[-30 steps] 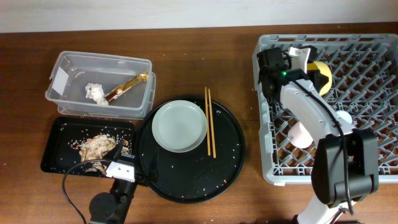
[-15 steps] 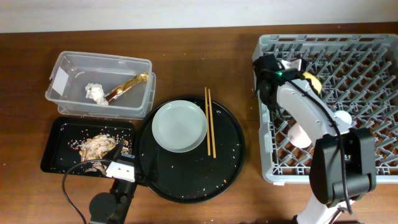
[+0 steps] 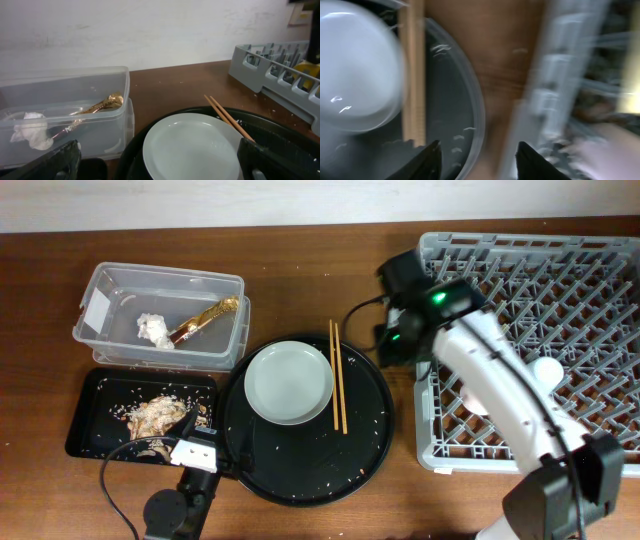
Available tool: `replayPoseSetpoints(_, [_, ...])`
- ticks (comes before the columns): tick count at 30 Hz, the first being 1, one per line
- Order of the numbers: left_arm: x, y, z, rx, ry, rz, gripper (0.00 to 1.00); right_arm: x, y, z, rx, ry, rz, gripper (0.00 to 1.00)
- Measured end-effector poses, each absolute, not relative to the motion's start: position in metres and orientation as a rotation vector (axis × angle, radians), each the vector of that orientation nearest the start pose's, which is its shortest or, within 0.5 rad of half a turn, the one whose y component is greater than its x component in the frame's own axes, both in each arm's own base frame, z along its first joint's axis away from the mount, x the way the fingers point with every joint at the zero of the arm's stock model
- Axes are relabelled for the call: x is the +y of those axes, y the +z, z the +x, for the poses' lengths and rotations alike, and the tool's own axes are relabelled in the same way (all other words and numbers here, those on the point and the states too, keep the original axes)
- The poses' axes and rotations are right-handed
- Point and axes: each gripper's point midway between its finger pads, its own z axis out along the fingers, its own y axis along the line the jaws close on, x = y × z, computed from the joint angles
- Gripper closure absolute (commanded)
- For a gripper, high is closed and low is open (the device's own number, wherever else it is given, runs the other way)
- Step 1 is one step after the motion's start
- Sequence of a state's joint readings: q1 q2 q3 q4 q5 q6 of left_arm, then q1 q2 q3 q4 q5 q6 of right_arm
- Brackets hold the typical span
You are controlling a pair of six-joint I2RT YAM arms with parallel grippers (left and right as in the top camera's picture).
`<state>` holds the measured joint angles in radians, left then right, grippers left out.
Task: Sort waste into correct bins and load items into the dishwasher rack
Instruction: 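Release the yellow bowl in the rack and move right gripper to plate, then grasp the white plate's rim with the right gripper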
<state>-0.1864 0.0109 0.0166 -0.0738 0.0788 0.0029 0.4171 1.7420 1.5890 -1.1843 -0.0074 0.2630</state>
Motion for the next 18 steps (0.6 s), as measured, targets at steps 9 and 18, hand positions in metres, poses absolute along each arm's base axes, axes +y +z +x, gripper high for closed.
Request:
replayPoseSetpoints(9, [-0.059,0.161,0.239,1.628,-0.205,0.215,0.01,0.237,0.038,0.312,2.893,0.359,-0.337,0.65])
replayPoseSetpoints(18, [-0.059,0.161,0.239,1.628,-0.205,0.215,0.01,0.224,0.005,0.327,2.905,0.234,-0.301,0.73])
